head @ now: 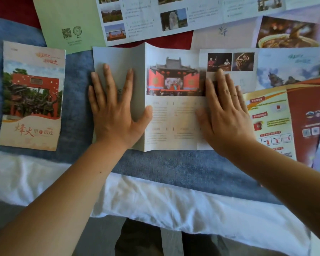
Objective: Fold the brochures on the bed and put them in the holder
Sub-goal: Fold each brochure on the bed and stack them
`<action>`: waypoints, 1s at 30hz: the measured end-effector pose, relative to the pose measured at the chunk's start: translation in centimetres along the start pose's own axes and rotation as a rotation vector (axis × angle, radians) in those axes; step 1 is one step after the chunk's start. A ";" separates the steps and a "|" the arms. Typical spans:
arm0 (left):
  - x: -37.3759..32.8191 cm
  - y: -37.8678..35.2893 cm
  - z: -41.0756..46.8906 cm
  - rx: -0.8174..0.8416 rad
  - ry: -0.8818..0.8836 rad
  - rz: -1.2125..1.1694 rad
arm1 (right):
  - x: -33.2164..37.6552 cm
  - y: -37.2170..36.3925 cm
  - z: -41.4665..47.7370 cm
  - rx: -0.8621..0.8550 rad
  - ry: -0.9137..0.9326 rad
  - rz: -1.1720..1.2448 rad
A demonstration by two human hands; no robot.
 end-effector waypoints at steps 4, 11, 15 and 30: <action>-0.1 0.1 0.0 -0.010 0.003 -0.010 | -4.3 0.0 -1.4 -0.005 -0.066 -0.081; -0.9 0.2 -0.2 -0.032 -0.003 -0.031 | -5.7 -0.6 -1.4 -0.075 -0.102 -0.049; -2.5 0.1 -0.3 -0.033 -0.012 -0.083 | -5.1 -0.7 -1.3 -0.085 -0.102 -0.047; -13.5 -2.8 -2.1 0.041 -0.114 -0.083 | -1.6 -0.2 -1.6 0.012 -0.059 0.087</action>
Point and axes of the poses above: each hand's wrist, its own z-axis towards the middle knuckle, its own y-axis out of the back of the hand, x = y × z, the point moved 9 cm from there along z, towards the middle knuckle, and after that the axes turned 5 degrees about -z, right-handed, at the moved point
